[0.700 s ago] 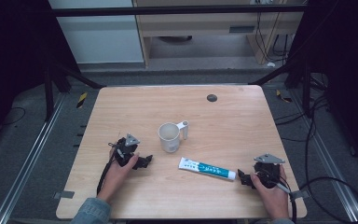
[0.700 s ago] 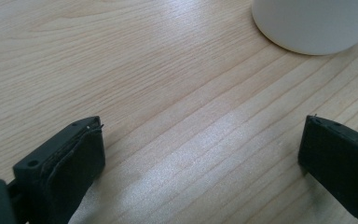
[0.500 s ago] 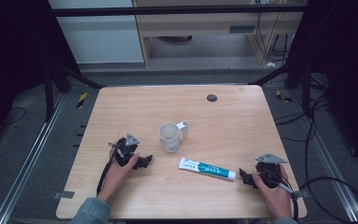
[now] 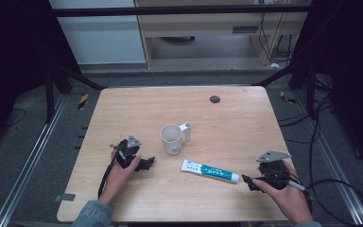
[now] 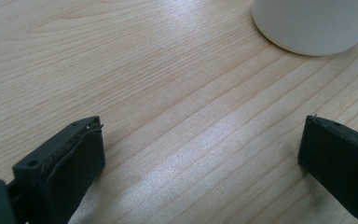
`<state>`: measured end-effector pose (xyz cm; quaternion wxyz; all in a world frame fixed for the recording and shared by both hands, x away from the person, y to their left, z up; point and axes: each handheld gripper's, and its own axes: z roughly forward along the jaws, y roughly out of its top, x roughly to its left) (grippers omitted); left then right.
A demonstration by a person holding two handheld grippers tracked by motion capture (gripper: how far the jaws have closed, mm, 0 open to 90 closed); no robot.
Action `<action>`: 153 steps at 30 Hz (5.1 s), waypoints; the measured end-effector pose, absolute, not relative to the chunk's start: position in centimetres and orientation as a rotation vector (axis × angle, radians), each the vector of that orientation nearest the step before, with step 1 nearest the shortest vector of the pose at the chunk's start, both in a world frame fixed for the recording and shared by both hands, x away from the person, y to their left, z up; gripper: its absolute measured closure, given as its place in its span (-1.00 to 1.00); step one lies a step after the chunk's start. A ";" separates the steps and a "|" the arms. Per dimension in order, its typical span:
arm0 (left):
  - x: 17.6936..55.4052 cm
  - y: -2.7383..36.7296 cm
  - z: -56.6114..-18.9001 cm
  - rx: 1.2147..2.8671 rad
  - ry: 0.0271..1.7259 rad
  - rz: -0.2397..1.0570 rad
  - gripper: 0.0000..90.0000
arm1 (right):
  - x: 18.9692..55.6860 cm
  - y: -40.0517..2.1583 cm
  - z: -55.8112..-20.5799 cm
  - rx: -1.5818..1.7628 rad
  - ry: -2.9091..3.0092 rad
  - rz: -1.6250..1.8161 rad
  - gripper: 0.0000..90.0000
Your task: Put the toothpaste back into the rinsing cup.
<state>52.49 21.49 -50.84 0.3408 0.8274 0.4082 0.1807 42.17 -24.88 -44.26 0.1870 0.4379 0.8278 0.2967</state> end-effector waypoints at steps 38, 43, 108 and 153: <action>52.5 21.5 -50.8 2.153 1.060 0.471 -1.00 | 47.3 -13.9 -41.6 0.817 2.727 0.648 -0.03; 52.5 21.5 -50.8 2.153 1.060 0.471 -1.00 | 47.9 -13.4 -42.1 0.803 2.756 0.621 0.11; 52.7 21.5 -50.8 2.156 1.051 0.467 -1.00 | 50.2 -9.6 -46.6 0.660 2.936 0.437 0.13; 52.7 21.5 -50.8 2.157 1.049 0.466 -1.00 | 50.3 -10.4 -45.7 0.667 2.936 0.428 0.70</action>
